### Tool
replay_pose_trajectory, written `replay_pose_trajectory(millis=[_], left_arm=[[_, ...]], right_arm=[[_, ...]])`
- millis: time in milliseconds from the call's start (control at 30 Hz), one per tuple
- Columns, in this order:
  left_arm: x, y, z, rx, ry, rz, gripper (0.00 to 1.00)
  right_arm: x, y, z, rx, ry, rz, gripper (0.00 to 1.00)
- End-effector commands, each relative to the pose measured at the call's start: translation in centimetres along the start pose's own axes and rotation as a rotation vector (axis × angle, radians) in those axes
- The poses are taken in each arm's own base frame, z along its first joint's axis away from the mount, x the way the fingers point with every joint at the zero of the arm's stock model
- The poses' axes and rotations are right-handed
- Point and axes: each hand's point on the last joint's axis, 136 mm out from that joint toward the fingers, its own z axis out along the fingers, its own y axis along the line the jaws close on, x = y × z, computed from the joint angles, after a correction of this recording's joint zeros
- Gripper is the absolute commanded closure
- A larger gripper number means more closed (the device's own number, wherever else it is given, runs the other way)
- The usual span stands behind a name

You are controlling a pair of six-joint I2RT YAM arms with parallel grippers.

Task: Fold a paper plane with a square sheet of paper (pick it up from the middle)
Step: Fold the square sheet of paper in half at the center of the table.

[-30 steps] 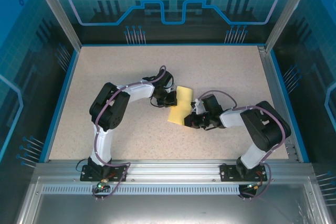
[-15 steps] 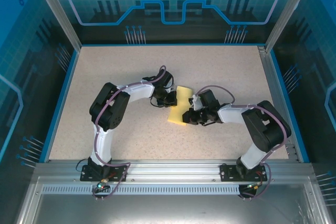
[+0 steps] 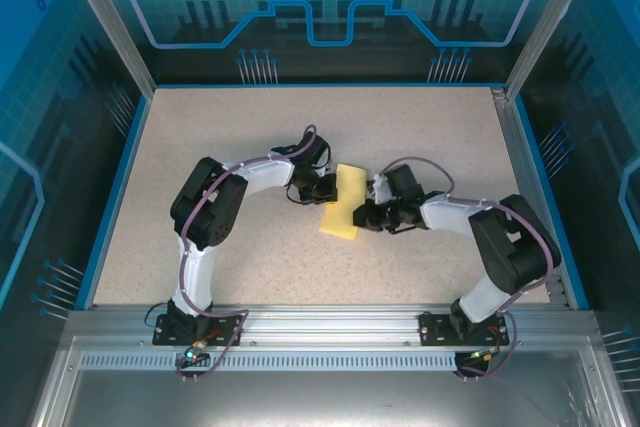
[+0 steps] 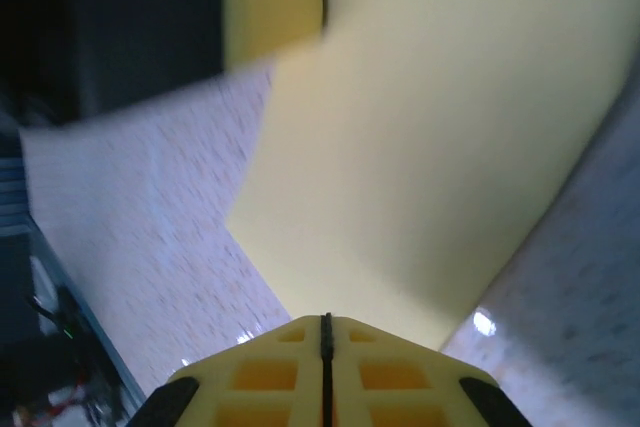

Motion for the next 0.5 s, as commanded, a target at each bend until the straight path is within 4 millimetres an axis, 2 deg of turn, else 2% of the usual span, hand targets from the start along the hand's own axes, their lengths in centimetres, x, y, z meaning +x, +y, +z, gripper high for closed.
replay_pose_trajectory(millis=[0,200,467], left_arm=[[2.7,2.6,2.0,-0.082,0.097,-0.017,1.00],[2.8,2.7,2.2,-0.081,0.101,-0.018,1.00],[2.9,2.8,2.1,-0.083,0.103,-0.018,1.00]], right_arm=[[-4.3,0.9,-1.5,-0.074,-0.102,0.000,0.91],[-6.7,0.4,0.0,-0.082,-0.079,0.010,0.92],[-5.5,-3.5,2.3,0.013,-0.033,0.057,0.93]])
